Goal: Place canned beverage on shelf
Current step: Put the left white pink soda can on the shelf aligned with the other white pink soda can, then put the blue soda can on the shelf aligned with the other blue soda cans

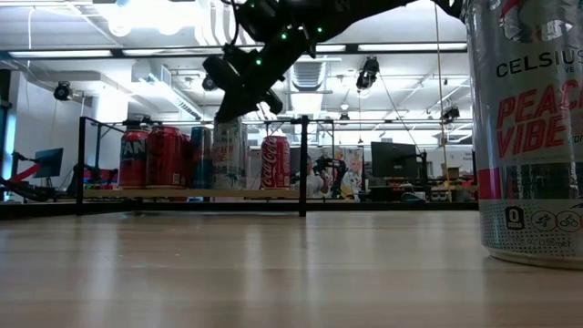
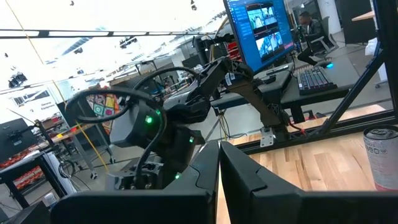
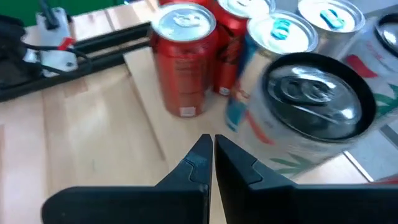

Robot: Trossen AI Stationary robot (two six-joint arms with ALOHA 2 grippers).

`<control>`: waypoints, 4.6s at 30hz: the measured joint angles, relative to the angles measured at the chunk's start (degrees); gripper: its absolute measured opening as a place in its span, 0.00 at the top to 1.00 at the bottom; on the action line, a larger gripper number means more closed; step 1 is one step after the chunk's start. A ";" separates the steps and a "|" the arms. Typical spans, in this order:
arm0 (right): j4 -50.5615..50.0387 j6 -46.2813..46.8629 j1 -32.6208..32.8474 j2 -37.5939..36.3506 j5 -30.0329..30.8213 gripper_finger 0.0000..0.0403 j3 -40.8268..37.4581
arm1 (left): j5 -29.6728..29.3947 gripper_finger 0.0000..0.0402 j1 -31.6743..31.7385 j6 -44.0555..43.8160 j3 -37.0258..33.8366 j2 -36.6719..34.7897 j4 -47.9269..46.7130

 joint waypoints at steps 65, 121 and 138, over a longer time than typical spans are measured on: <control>2.60 -3.82 -1.85 -1.20 1.51 0.98 -1.09 | 0.01 1.00 0.02 0.70 0.00 0.00 0.02; -3.49 1.73 28.72 -45.31 8.94 0.98 -42.86 | 30.18 1.00 0.19 -88.19 54.49 50.41 -93.00; -3.67 3.30 29.50 -45.03 8.92 0.98 -43.98 | 49.02 1.00 -0.94 -108.25 50.51 51.15 -102.88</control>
